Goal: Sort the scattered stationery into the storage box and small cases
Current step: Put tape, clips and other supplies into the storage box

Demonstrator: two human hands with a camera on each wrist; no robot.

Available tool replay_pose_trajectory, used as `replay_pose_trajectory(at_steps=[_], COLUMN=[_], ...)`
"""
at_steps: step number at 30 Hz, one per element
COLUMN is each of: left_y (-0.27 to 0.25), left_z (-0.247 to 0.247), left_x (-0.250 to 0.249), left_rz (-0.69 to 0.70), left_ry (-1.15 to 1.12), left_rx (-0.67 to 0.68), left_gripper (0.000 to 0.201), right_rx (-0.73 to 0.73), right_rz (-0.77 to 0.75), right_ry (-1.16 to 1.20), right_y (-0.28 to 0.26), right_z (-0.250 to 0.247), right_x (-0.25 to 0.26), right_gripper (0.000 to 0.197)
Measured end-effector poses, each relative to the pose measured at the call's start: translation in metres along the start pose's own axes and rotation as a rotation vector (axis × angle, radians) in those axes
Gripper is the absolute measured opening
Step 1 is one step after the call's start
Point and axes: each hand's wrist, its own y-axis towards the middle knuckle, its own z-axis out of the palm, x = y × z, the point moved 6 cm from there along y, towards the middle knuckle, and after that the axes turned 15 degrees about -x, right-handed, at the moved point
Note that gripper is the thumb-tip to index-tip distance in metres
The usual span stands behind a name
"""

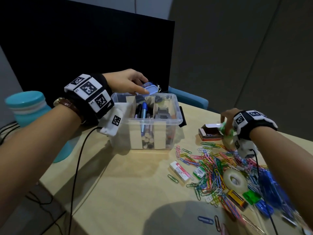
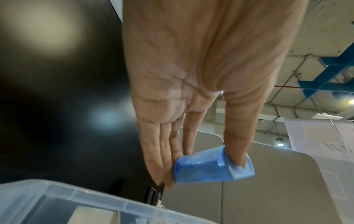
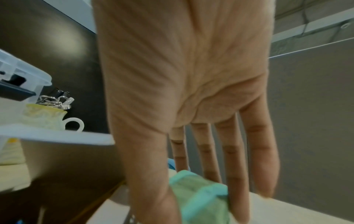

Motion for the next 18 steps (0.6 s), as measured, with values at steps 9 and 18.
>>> replay_pose_trajectory(at_steps=[9, 18], left_y=[0.033, 0.055], left_z=[0.008, 0.030], left_x=[-0.017, -0.041], left_rz=[0.102, 0.332], left_ry=[0.283, 0.410], left_rx=[0.087, 0.101], left_gripper=[0.068, 0.030], right_rx=[-0.307, -0.317], right_rz=[0.126, -0.006], right_ry=[0.299, 0.869], right_y=[-0.025, -0.041], right_z=[-0.088, -0.140], right_x=[0.000, 0.056], right_gripper=[0.060, 0.058])
